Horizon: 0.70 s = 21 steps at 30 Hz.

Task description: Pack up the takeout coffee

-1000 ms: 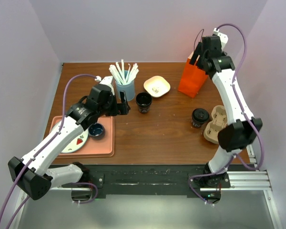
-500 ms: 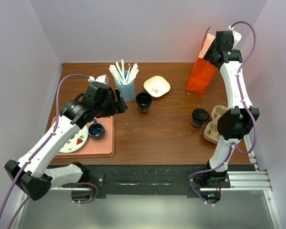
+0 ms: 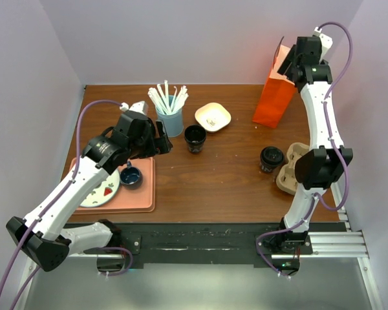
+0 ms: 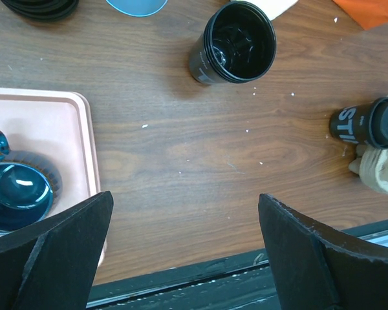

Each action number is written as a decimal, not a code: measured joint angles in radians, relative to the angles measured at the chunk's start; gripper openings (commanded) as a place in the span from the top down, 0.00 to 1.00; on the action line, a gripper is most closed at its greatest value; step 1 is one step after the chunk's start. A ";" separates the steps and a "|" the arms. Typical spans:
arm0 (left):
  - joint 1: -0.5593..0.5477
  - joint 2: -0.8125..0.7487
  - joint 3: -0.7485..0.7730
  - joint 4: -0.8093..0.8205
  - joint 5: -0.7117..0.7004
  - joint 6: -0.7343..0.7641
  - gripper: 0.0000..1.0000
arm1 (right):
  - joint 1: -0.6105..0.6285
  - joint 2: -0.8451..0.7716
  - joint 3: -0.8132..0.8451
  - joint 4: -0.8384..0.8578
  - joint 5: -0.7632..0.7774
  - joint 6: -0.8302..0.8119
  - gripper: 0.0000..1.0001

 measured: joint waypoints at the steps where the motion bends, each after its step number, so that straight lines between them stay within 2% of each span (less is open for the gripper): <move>1: 0.000 0.000 0.000 0.000 -0.001 0.005 0.00 | -0.005 0.000 0.004 0.000 0.006 -0.004 0.24; 8: 0.000 0.000 -0.016 0.006 -0.002 0.029 0.02 | -0.058 0.001 0.009 -0.004 0.003 -0.037 0.27; 11: 0.000 -0.001 -0.019 0.002 -0.002 0.035 0.03 | -0.075 0.008 0.009 -0.001 -0.004 -0.050 0.34; 14: 0.000 -0.005 -0.019 -0.001 -0.002 0.038 0.03 | -0.083 0.020 -0.003 0.018 -0.036 -0.069 0.45; 16: 0.000 -0.011 -0.019 -0.002 -0.002 0.038 0.03 | -0.084 0.035 -0.004 0.030 -0.062 -0.083 0.58; 17: 0.000 -0.017 -0.019 -0.004 -0.003 0.038 0.03 | -0.084 0.046 -0.004 0.035 -0.074 -0.092 0.69; 21: 0.000 -0.045 0.000 -0.031 -0.004 0.038 0.04 | -0.083 0.082 -0.004 0.046 -0.106 -0.123 0.89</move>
